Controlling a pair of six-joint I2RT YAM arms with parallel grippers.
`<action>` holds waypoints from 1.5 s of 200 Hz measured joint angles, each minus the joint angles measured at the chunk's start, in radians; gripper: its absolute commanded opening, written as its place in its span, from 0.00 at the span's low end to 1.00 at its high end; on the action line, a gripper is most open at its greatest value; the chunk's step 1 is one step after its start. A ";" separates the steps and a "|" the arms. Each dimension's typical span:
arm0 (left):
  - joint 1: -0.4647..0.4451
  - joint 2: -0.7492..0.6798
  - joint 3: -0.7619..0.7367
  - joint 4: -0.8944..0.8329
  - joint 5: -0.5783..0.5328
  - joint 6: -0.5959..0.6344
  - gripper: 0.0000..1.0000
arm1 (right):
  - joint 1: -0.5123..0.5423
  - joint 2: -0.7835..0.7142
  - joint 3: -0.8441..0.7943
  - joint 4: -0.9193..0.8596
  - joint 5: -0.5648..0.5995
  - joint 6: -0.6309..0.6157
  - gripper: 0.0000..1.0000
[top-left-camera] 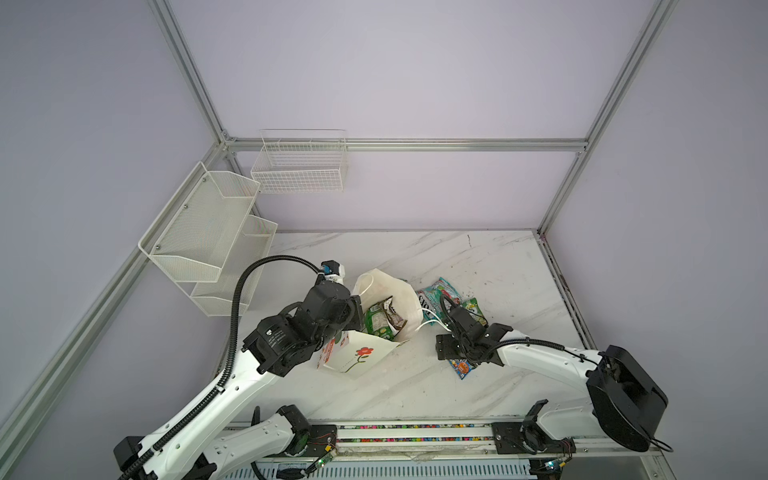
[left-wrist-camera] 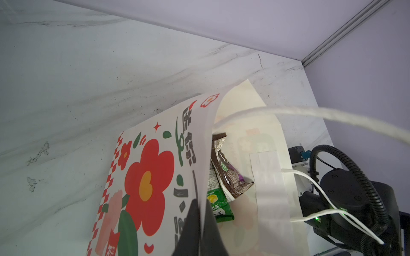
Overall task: Place the snacks into the paper bag
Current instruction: 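Close the right gripper on the end of the blue M&M's pack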
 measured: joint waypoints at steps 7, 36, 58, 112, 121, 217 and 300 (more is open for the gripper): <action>0.000 0.000 0.000 -0.001 0.000 0.000 0.00 | 0.000 0.007 0.000 0.001 -0.002 0.000 0.80; 0.000 0.000 0.000 -0.001 0.000 0.000 0.00 | 0.000 0.025 -0.002 0.004 -0.005 0.000 0.80; 0.000 0.000 0.000 -0.001 0.000 0.000 0.00 | 0.000 0.040 -0.002 0.005 -0.003 0.001 0.80; 0.000 0.000 0.000 -0.001 0.000 0.000 0.00 | 0.000 0.055 -0.002 0.005 0.003 0.000 0.79; 0.000 0.000 0.000 -0.001 0.000 0.000 0.00 | 0.000 0.056 -0.002 0.005 0.003 0.001 0.78; 0.000 -0.023 0.000 -0.004 -0.001 0.000 0.00 | 0.000 0.068 -0.002 0.029 0.004 0.007 0.67; 0.000 -0.023 -0.001 -0.005 -0.001 0.000 0.00 | 0.000 0.078 -0.004 0.055 0.000 0.010 0.40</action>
